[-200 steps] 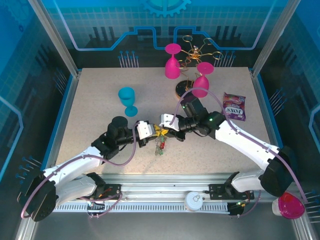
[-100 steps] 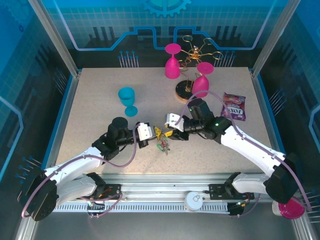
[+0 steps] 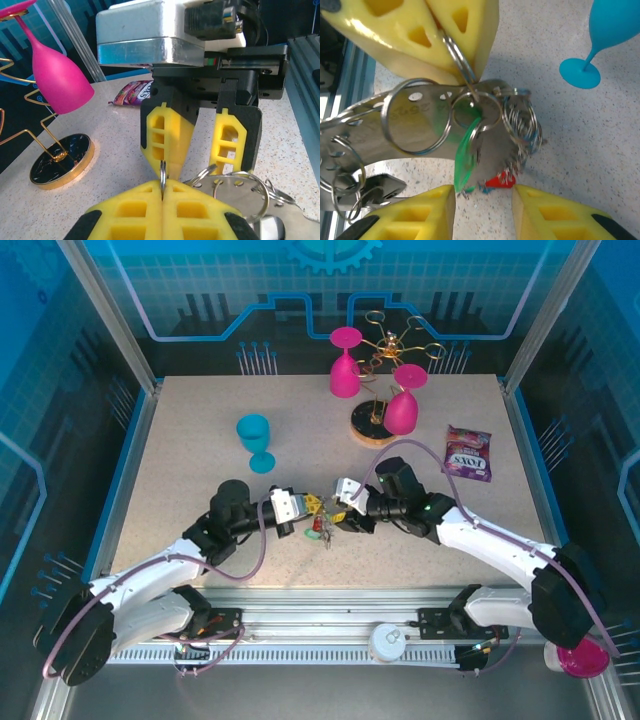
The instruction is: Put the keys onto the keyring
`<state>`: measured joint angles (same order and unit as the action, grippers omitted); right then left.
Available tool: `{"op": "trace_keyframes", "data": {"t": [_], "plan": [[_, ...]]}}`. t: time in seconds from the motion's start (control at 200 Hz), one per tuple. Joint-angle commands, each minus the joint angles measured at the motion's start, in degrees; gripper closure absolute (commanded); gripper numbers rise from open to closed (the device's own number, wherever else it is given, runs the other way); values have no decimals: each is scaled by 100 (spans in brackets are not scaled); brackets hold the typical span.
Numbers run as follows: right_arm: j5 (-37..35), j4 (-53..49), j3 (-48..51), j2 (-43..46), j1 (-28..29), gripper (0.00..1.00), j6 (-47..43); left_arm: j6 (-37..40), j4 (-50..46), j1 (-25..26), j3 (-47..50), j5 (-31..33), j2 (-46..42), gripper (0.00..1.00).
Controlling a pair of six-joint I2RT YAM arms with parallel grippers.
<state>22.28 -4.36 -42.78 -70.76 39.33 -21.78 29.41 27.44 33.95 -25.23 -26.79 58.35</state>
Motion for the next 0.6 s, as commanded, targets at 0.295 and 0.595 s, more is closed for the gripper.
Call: {"op": "trace_keyframes", "data": {"t": [0.295,0.595], "plan": [[469,1316,252,-166,211,60,557,-536,936,-150,211,-293,-111,100],[226,1726,289,-297,290,68,720,-729,1189,-187,243,-344,-101,100]]}}
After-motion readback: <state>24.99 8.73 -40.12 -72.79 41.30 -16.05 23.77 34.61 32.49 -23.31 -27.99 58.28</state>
